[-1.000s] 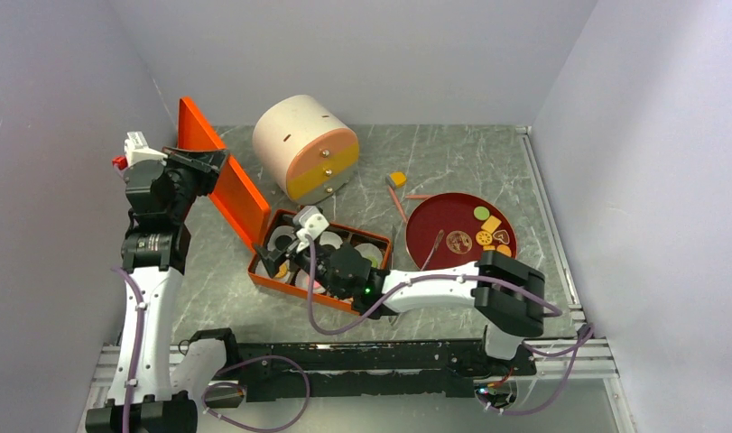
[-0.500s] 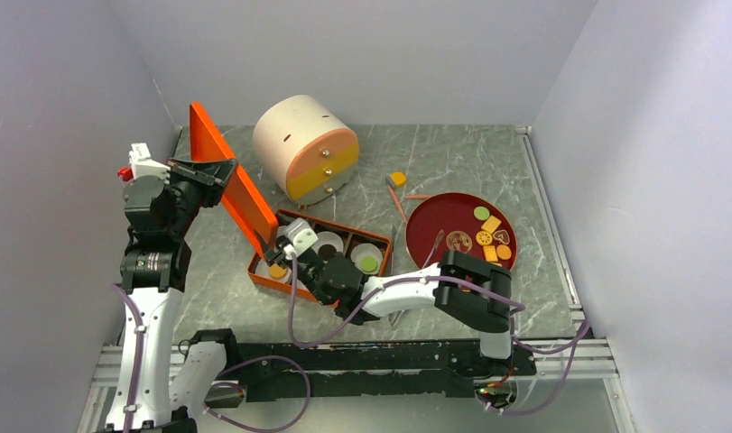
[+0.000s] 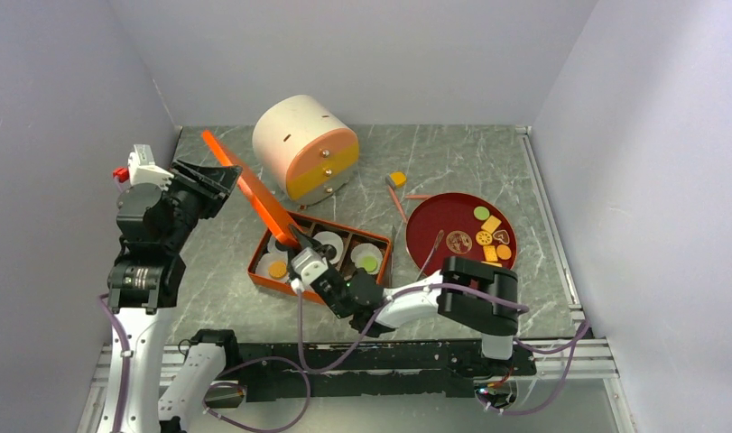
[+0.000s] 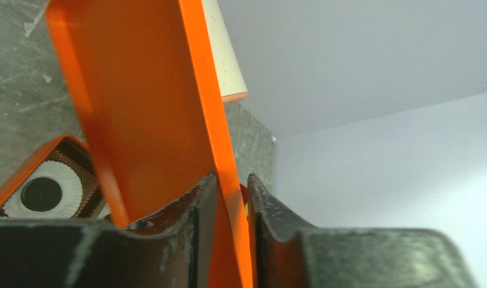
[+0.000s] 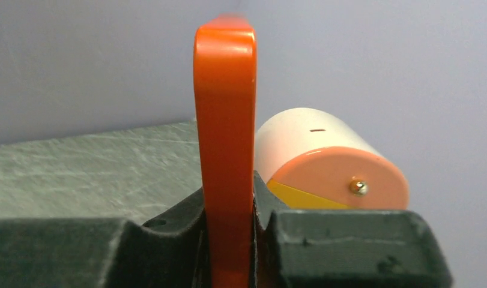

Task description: Pack the cookies

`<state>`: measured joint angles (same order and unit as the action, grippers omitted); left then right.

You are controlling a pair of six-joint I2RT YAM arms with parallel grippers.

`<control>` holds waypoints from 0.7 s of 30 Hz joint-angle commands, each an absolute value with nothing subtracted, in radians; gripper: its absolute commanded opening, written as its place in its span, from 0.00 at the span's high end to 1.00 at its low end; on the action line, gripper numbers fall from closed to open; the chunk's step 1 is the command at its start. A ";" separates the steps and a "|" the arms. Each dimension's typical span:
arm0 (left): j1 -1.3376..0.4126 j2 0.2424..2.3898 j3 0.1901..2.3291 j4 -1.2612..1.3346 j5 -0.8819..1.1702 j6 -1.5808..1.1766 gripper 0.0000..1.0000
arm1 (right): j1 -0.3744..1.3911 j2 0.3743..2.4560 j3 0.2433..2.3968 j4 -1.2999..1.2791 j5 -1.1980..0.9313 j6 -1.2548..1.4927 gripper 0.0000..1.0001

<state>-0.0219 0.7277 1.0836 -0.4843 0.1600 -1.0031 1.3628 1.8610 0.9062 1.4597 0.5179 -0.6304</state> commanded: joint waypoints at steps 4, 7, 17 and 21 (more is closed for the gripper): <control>-0.055 0.707 1.143 -0.543 0.037 -0.857 0.36 | 1.423 1.802 0.821 1.689 0.462 -1.042 1.00; -0.069 0.704 1.128 -0.563 0.016 -0.818 0.30 | 1.436 1.808 0.794 1.726 0.448 -1.171 1.00; -0.089 0.683 1.021 -0.659 0.002 -0.759 0.26 | 1.446 1.785 0.742 1.790 0.367 -1.339 1.00; -0.089 0.686 0.960 -0.672 0.002 -0.770 0.24 | 1.447 1.786 0.738 1.810 0.338 -1.395 1.00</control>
